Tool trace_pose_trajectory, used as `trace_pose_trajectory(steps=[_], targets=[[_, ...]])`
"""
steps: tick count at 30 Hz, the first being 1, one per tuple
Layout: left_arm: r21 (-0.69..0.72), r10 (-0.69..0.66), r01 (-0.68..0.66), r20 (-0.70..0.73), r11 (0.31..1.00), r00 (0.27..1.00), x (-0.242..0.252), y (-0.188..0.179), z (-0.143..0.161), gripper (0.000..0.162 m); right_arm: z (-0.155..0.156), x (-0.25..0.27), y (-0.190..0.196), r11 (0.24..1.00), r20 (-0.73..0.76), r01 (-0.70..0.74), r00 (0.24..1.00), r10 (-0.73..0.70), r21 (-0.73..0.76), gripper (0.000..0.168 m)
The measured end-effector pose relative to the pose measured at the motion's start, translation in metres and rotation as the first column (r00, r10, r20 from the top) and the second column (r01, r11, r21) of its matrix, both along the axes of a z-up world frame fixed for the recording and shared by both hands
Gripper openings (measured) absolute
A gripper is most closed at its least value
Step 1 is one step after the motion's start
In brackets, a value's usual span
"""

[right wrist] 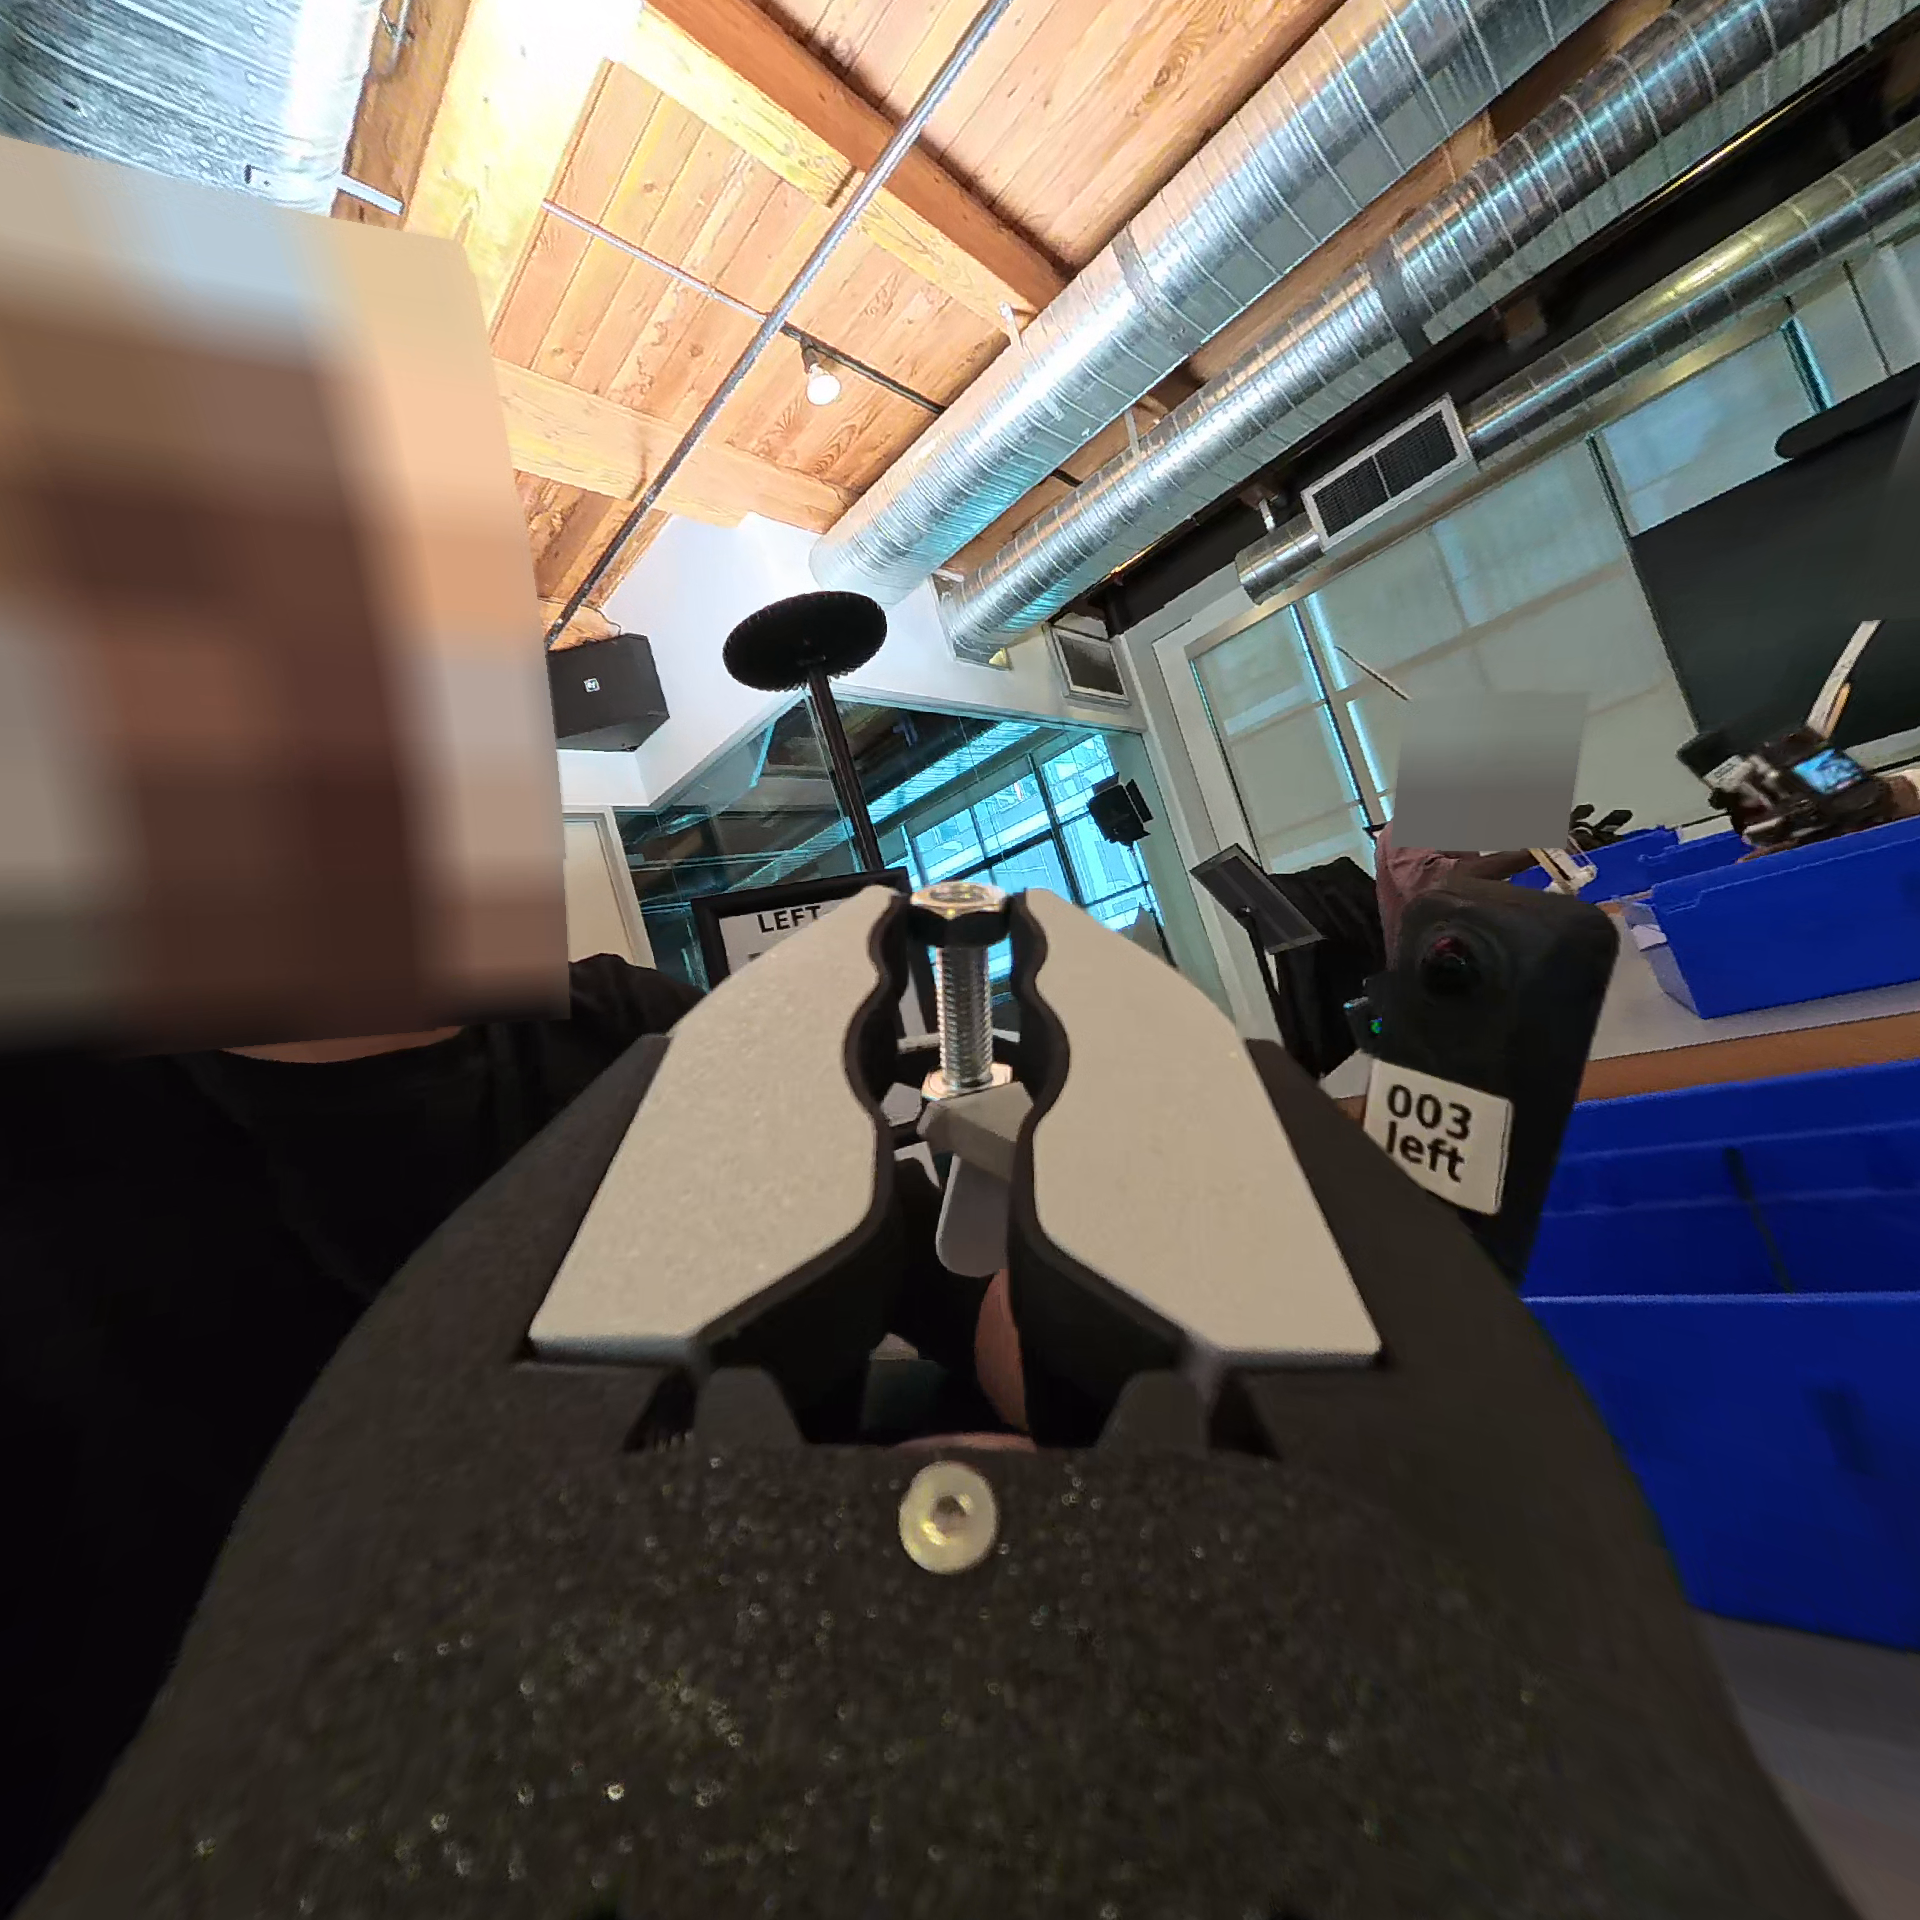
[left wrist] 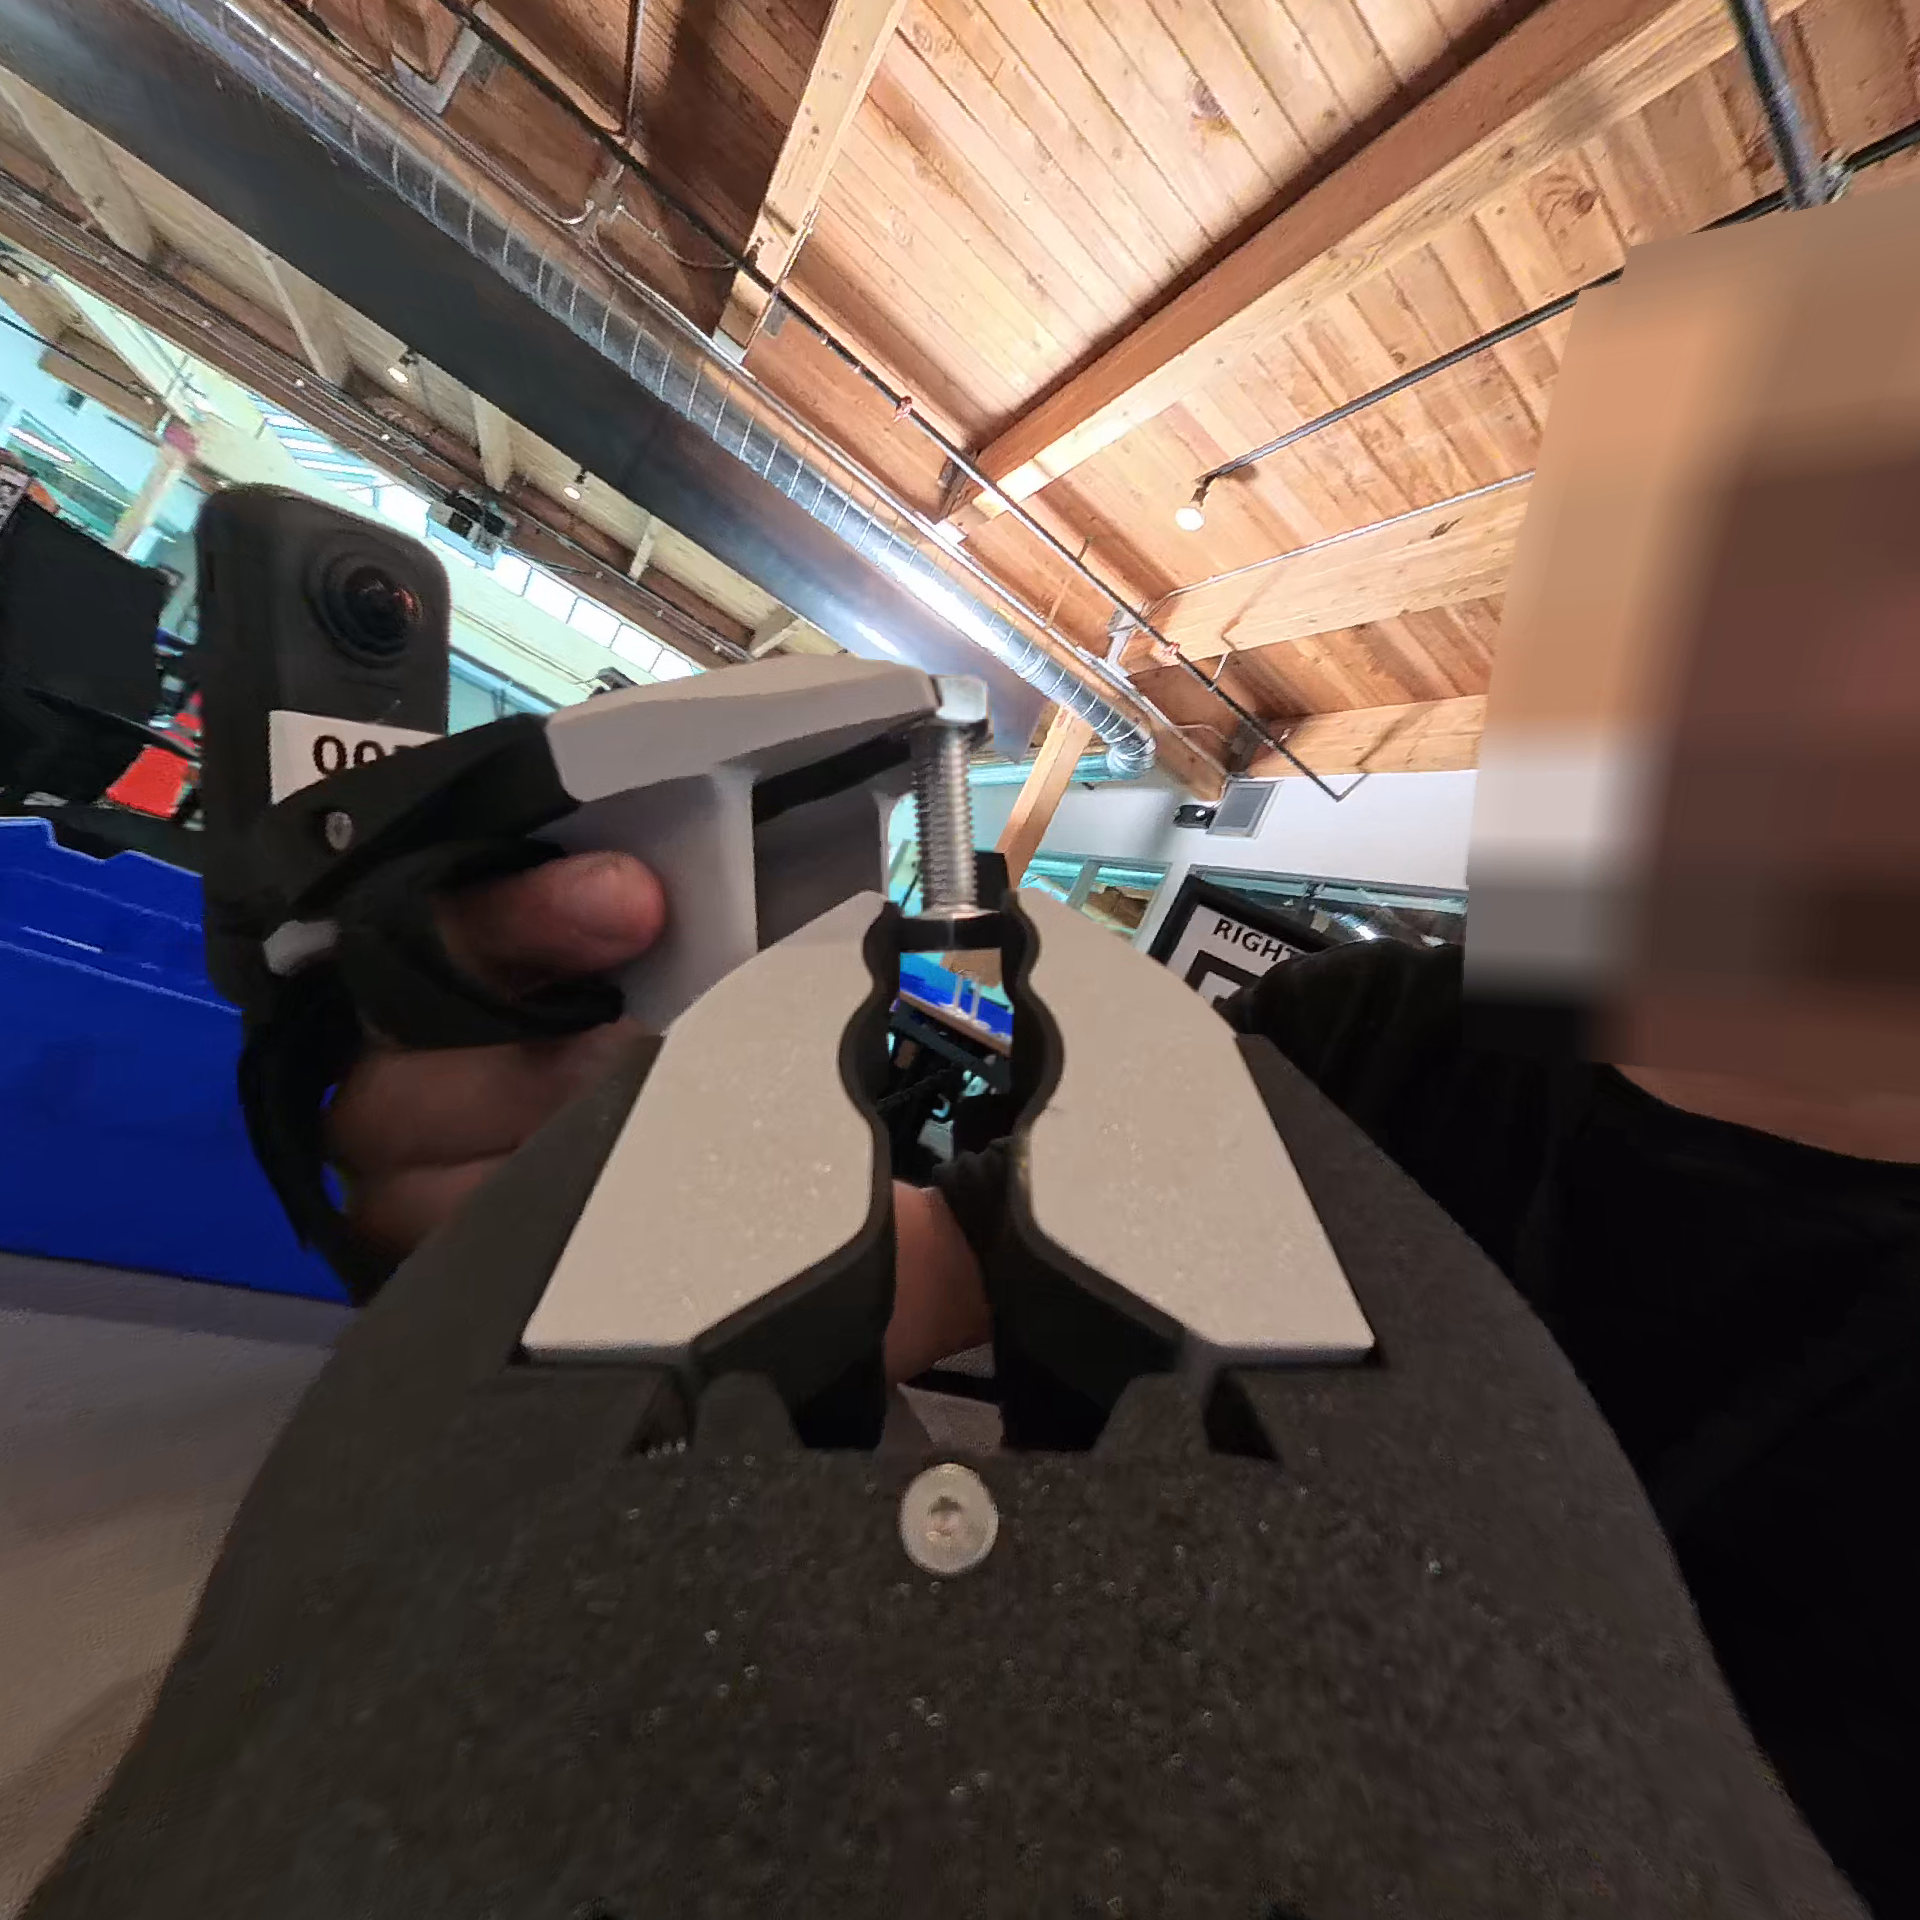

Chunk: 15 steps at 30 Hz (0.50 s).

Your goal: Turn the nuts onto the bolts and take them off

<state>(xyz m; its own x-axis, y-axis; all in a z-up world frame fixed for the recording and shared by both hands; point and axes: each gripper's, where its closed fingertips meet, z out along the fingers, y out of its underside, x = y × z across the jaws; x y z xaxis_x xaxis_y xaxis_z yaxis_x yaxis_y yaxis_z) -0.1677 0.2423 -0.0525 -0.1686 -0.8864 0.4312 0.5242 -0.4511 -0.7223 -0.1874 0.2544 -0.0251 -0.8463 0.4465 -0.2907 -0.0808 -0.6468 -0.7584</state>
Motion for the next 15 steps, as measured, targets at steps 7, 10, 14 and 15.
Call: trace_pose_trajectory(steps=[7, 10, 14, 15], targets=[[-0.035, -0.131, 0.136, 0.114, 0.99, 0.985, -0.002, -0.005, 0.002, 0.018, -0.002, 0.003, -0.001, 1.0, -0.03, -0.01, 1.0, 0.009, -0.022, 0.018], [-0.041, -0.157, 0.164, 0.133, 0.986, 0.979, -0.001, -0.006, 0.002, 0.017, -0.003, 0.005, 0.0, 0.998, -0.043, -0.035, 0.999, 0.033, -0.05, 0.017], [-0.057, -0.062, 0.067, 0.083, 0.996, 0.995, 0.0, 0.004, -0.003, 0.017, -0.007, 0.002, 0.007, 0.998, -0.014, 0.021, 1.0, -0.022, -0.058, 0.018], [-0.056, -0.035, 0.039, 0.063, 0.998, 0.997, 0.0, 0.006, -0.005, 0.017, -0.008, 0.0, 0.009, 0.997, -0.002, 0.055, 0.998, -0.055, -0.046, 0.018]])
